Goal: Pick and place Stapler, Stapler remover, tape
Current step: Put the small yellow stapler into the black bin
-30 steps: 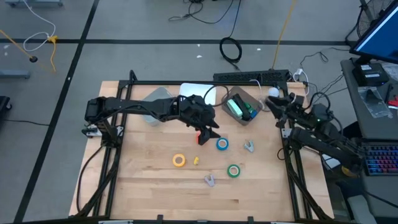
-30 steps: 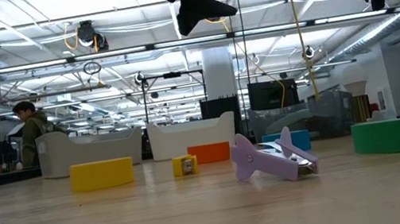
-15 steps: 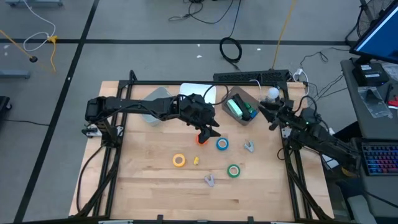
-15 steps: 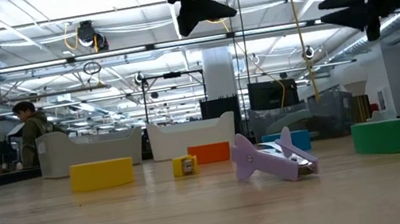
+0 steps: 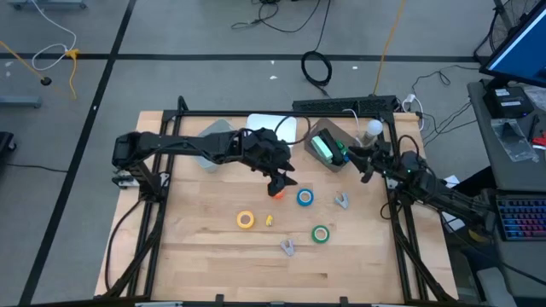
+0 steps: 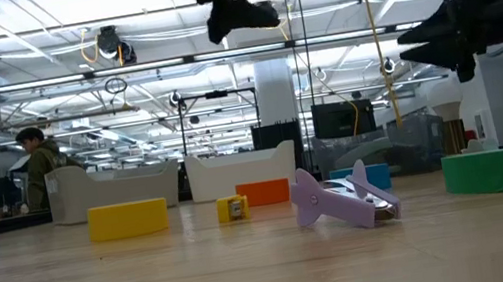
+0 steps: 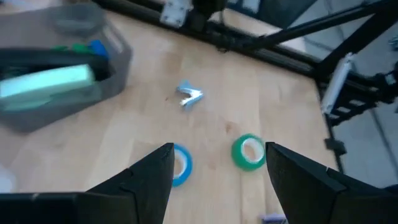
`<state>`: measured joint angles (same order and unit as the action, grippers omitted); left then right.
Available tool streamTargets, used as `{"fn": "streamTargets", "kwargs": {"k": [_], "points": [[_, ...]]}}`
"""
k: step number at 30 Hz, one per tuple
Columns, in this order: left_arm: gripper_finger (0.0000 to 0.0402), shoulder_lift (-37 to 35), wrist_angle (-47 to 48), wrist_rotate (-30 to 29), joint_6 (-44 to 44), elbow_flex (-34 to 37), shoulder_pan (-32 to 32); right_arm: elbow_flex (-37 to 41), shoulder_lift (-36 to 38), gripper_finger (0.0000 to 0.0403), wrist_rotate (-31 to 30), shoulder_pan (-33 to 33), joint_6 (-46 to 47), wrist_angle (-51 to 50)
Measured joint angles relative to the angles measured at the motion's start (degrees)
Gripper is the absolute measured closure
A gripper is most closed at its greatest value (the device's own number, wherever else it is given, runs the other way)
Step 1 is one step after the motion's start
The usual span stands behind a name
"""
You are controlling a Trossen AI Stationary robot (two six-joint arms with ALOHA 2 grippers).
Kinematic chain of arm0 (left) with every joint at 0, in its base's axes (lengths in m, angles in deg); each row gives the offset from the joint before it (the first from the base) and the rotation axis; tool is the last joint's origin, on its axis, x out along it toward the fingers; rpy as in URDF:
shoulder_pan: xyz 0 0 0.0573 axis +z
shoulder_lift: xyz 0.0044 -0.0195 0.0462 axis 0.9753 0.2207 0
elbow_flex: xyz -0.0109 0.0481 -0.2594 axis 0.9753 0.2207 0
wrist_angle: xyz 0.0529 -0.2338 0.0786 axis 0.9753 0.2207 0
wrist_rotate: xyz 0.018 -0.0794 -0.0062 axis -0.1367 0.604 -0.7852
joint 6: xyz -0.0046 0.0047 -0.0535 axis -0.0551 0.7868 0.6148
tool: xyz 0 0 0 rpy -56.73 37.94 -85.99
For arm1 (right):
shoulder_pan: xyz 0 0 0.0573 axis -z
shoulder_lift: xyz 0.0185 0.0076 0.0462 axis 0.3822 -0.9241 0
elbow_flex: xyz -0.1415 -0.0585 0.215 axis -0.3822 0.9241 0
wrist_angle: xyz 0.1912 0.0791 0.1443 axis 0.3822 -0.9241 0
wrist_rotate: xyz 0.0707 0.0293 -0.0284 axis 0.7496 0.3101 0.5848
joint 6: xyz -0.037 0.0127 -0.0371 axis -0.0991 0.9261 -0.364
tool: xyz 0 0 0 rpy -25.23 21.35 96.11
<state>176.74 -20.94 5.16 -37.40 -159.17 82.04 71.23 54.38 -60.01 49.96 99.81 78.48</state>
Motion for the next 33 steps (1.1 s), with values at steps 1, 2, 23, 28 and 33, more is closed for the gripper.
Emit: {"fn": "streamTargets", "kwargs": {"k": [1,2,23,28,33], "points": [[0.0149,-0.36,-0.11,-0.57,-0.18,0.02,0.00,0.00,-0.02,0.0241,0.95,-0.27,-0.60,2.00],[0.0149,-0.99,-0.55,-1.26,-0.32,-0.01,0.00,-0.06,0.02,0.0242,1.54,-0.61,-1.32,4.14],[0.0149,-4.61,13.06,-5.82,4.17,-0.05,-6.67,-1.42,-0.11,0.0243,-5.03,-6.60,-6.63,-2.53],[0.0149,-3.58,11.84,-8.07,4.01,-0.05,-9.18,-1.42,-0.11,0.0241,-5.03,-6.60,-6.44,-2.53],[0.0149,-0.19,13.36,-7.68,5.51,-0.05,-10.58,-1.42,-0.11,0.0243,-5.03,-6.60,-6.25,-2.53]]}}
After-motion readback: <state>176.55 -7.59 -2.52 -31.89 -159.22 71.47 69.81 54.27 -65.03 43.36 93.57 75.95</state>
